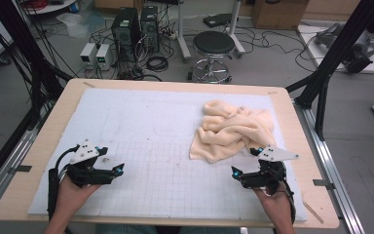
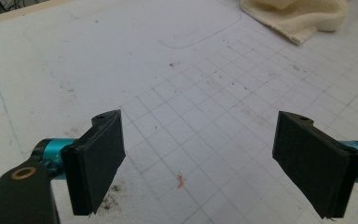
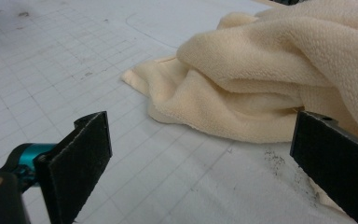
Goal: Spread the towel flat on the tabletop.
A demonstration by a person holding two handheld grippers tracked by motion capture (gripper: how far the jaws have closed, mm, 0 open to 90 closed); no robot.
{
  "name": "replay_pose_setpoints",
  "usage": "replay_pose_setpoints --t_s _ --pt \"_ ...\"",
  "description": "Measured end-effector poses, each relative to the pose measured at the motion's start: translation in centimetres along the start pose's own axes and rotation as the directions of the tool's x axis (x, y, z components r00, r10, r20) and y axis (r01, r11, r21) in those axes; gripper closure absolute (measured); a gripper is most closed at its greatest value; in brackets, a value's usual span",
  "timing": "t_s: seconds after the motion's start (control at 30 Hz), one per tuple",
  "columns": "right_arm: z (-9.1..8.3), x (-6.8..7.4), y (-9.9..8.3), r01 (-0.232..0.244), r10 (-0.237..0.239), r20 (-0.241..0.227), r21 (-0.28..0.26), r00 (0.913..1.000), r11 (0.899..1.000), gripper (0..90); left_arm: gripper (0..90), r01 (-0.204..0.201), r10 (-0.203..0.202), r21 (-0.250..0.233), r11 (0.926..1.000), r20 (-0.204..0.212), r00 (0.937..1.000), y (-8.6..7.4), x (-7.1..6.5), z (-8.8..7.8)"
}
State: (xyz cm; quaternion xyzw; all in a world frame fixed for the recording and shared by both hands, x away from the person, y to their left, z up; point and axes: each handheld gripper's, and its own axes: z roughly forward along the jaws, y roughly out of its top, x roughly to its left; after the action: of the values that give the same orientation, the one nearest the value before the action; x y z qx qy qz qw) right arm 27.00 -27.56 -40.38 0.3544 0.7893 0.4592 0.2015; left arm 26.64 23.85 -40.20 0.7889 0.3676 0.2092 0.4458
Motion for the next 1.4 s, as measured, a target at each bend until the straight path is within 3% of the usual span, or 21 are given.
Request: replay_pose_setpoints --t_s 0.5,0.77,0.87,1.0,1.2,1.33,1.4 --pt "-0.6 -0.6 0.6 -0.010 0.010 -0.009 0.004 0.9999 1.000 4.5 16.9 0.001 -0.001 -0.009 1.0000 0.004 1.0000 -0.2 -0.1 -0.2" --pt "-1.8 -1.0 3.6 0.043 -0.043 -0.002 0.015 0.9991 0.999 4.5 16.9 0.002 -0.002 -0.027 0.9996 0.003 1.0000 0.0 0.0 -0.4" --pt "-1.9 -1.6 5.7 0.074 -0.073 -0.014 0.048 0.9972 0.996 4.5 16.9 0.009 -0.009 -0.036 0.9993 0.009 0.9999 0.1 0.0 -0.4" --pt "-1.7 -2.3 7.2 0.074 -0.074 -0.018 0.057 0.9971 0.996 4.5 16.9 0.009 -0.008 -0.037 0.9993 0.015 0.9998 0.2 0.1 -0.1" --pt "0.5 -4.1 8.9 0.074 -0.074 -0.007 0.086 0.9973 0.994 4.7 16.9 0.012 -0.011 -0.046 0.9988 0.017 0.9998 0.5 0.1 0.2" --pt "2.1 -5.3 8.7 0.065 -0.067 0.010 0.124 0.9977 0.990 5.0 16.9 0.014 -0.013 -0.047 0.9988 0.029 0.9995 0.5 0.0 0.2" --pt "3.9 -6.4 8.2 0.047 -0.053 0.029 0.163 0.9982 0.986 5.4 16.9 0.011 -0.009 -0.044 0.9990 0.033 0.9994 0.4 0.0 0.2"
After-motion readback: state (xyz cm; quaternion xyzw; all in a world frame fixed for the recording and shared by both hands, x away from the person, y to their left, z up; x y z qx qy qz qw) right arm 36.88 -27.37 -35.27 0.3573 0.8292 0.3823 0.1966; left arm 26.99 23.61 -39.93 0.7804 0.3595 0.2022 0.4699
